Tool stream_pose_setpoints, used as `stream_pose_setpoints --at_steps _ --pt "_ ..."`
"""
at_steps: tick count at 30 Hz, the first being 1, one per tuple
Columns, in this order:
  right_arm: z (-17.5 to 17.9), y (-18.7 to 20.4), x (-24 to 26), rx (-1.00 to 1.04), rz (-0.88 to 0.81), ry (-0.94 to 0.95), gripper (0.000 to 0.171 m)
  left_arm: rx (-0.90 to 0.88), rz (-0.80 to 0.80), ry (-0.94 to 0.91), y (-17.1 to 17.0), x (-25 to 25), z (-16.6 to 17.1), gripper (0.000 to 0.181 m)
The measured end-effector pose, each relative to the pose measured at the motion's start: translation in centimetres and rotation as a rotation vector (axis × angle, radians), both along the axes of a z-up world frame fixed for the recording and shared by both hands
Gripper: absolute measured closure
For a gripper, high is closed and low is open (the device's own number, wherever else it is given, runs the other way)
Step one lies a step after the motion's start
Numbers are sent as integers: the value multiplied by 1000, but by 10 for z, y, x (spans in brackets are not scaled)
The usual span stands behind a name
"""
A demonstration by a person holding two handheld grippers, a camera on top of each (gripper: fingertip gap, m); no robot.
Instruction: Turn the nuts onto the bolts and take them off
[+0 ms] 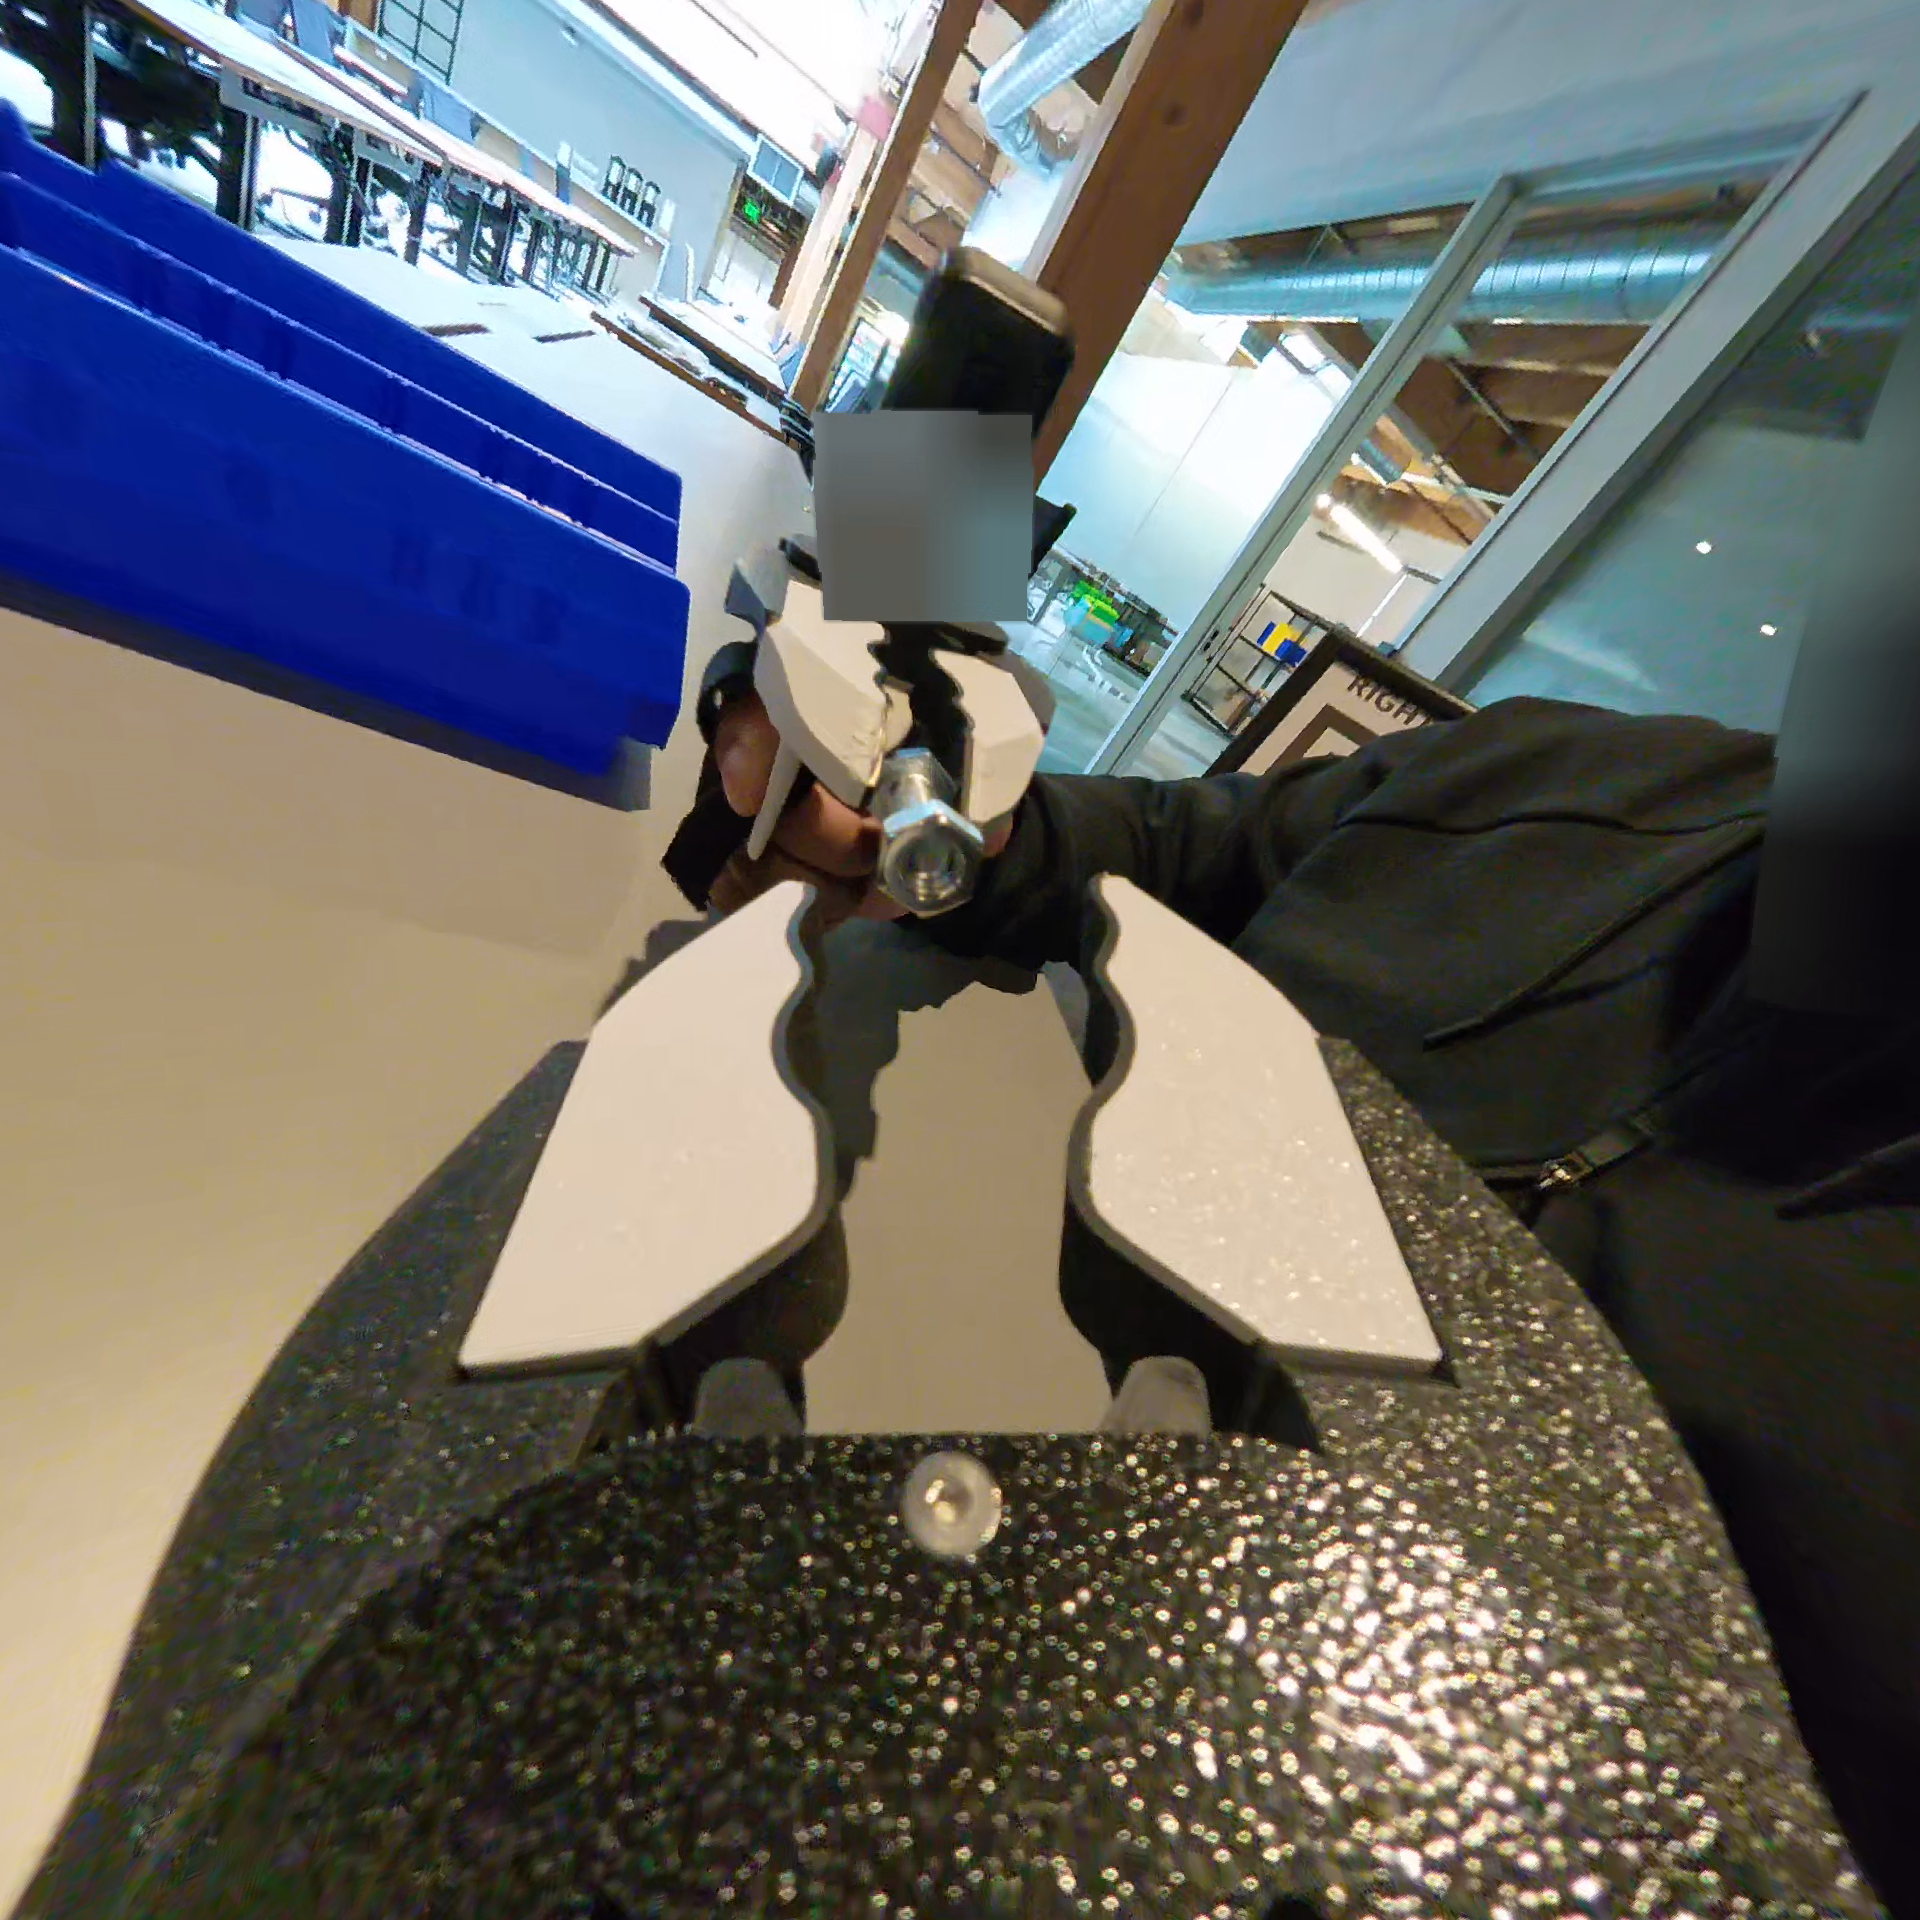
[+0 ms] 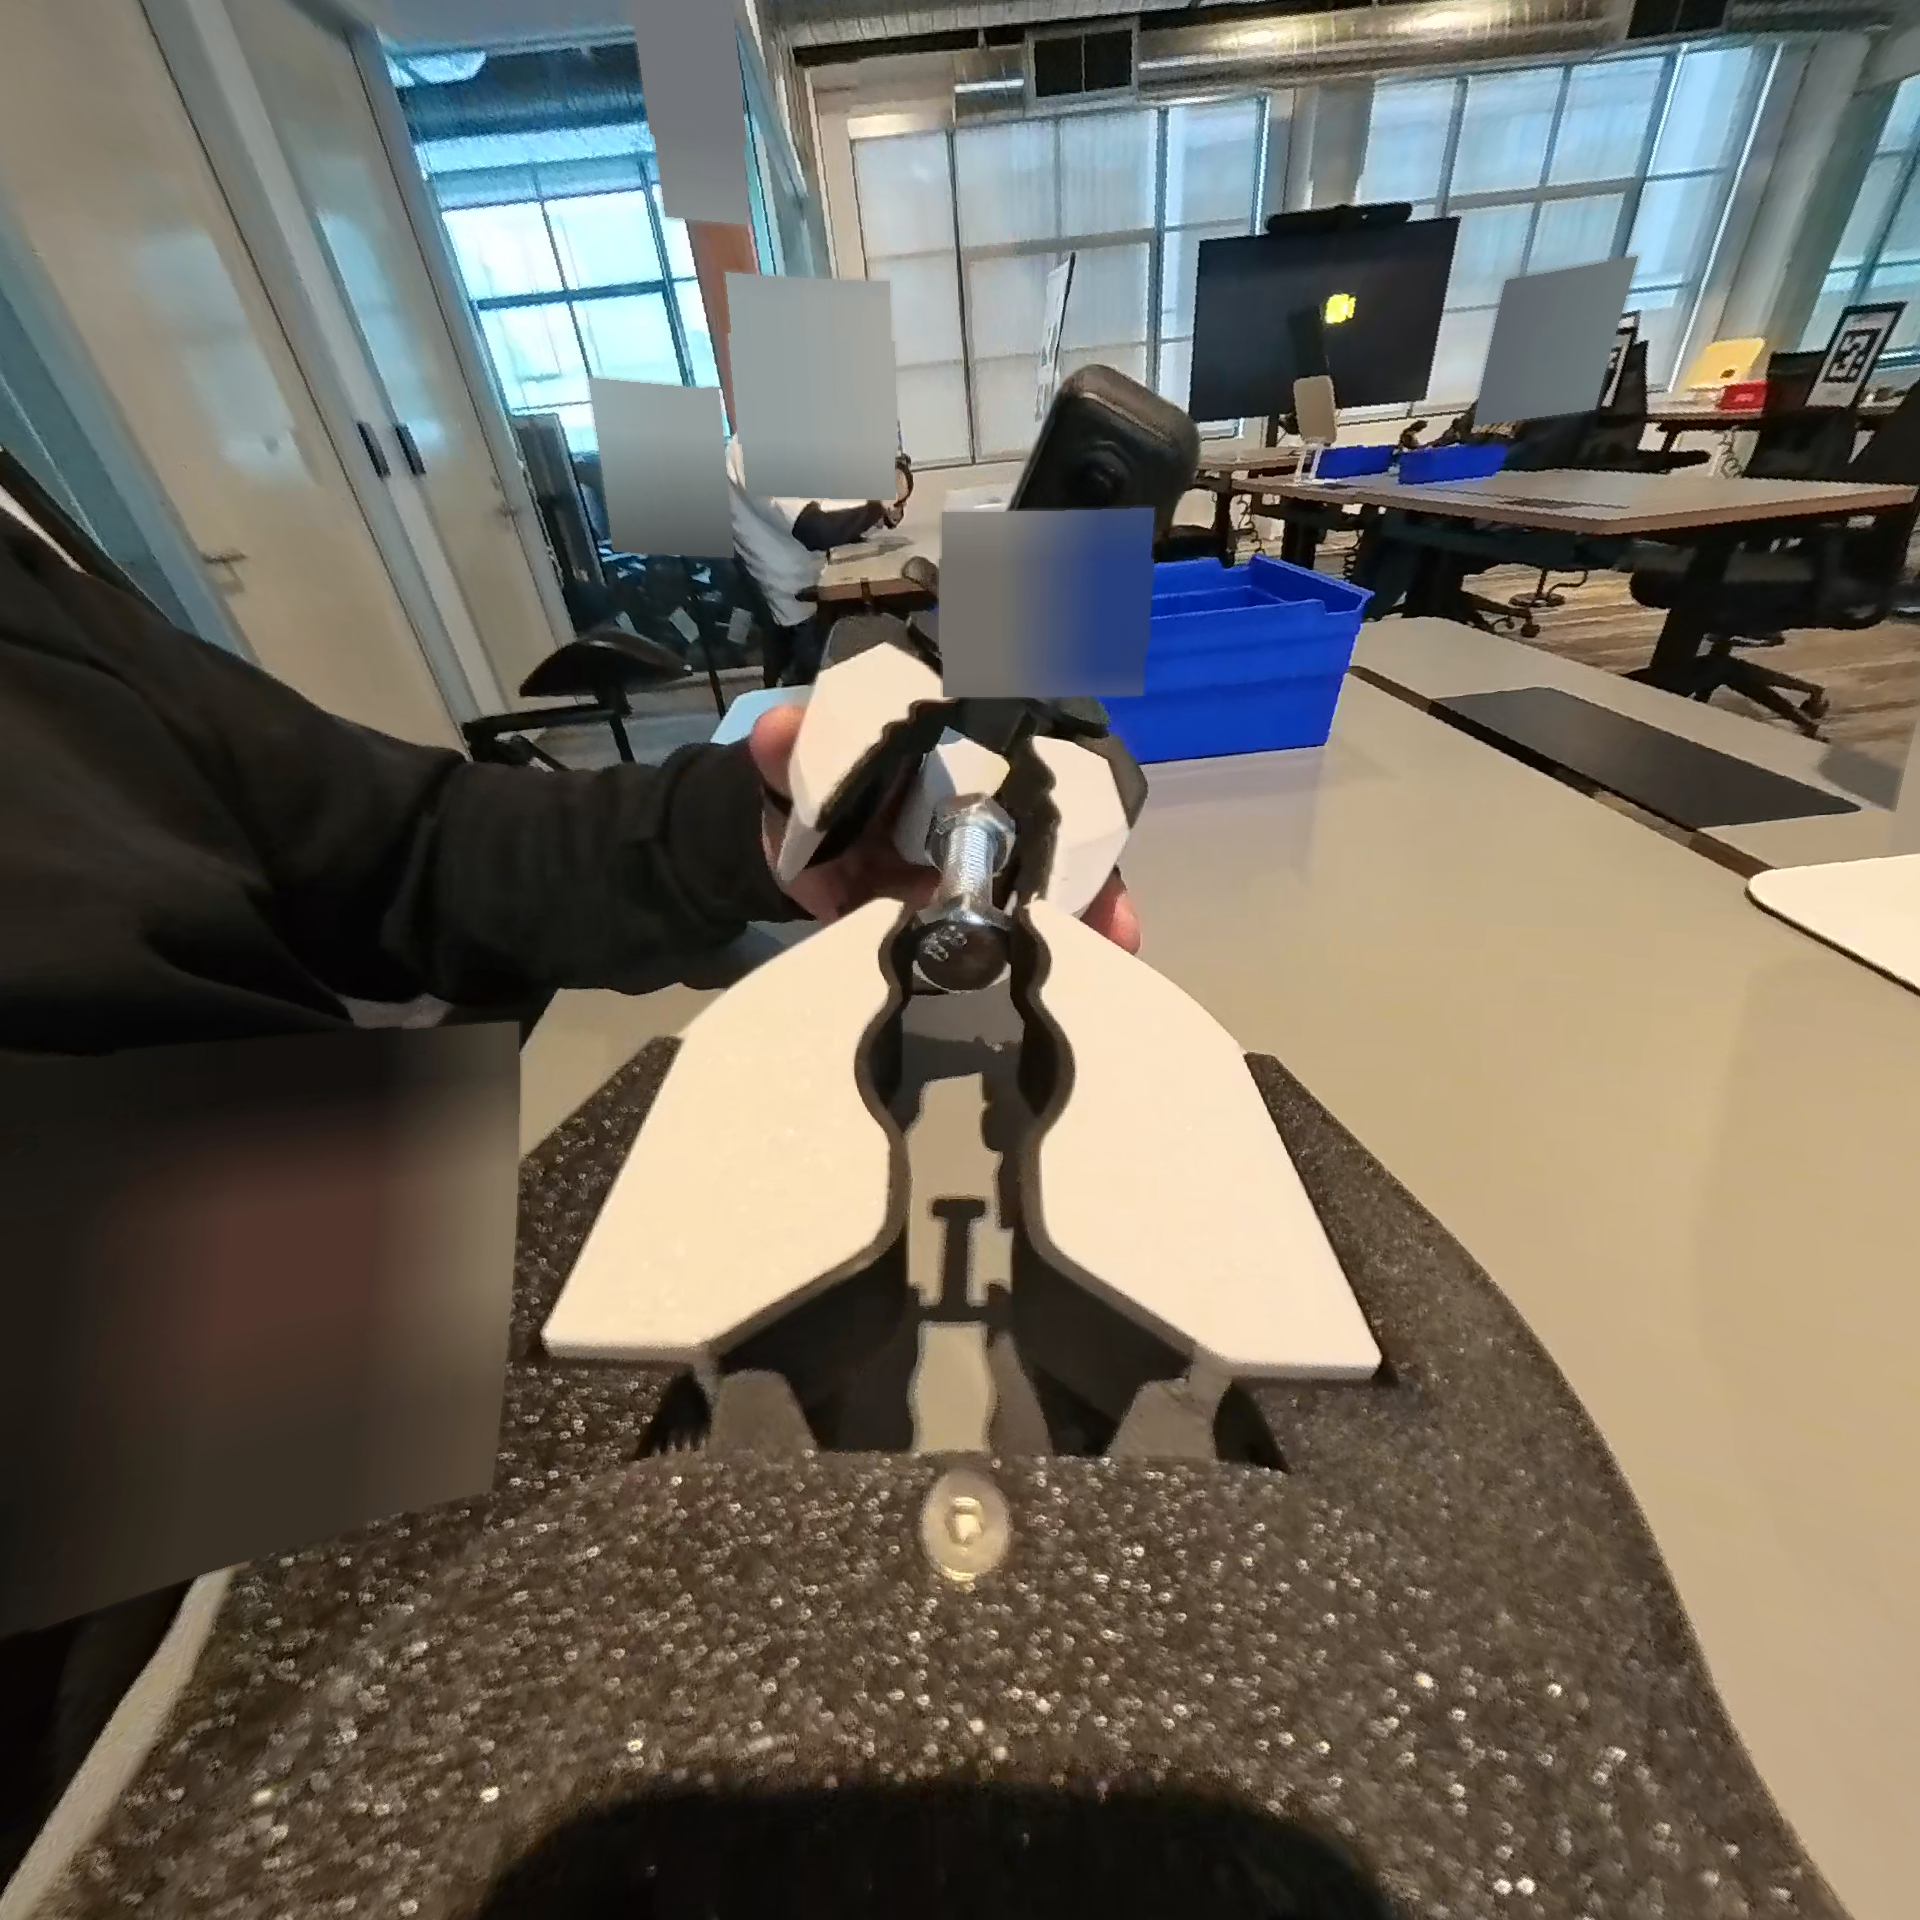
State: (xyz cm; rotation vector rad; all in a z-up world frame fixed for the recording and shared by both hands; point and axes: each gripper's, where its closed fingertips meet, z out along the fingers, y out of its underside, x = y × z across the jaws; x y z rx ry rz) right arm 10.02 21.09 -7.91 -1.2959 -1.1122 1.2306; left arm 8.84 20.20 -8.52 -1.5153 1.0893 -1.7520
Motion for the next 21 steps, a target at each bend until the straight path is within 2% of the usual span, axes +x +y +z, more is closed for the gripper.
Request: stream_pose_setpoints --at_steps 4,6,8,12,16,21 --pt "-3 -2 -2 24 -1 -24 154 -12 5 -6 0 1 1 137" --pt "-5 -3 -3 34 0 -33 154 14 -2 9 -2 2 -2 151" --pt "-3 -6 -5 30 15 -22 154 63 10 18 -2 2 -4 164" --pt "-3 -8 -5 6 23 -12 154 217 63 31 -1 1 -4 164" --pt "-1 -10 -6 -66 60 29 154 490 138 65 0 1 -2 164" --pt "2 -13 -6 -184 126 81 154 994 242 162 1 -1 -8 164"
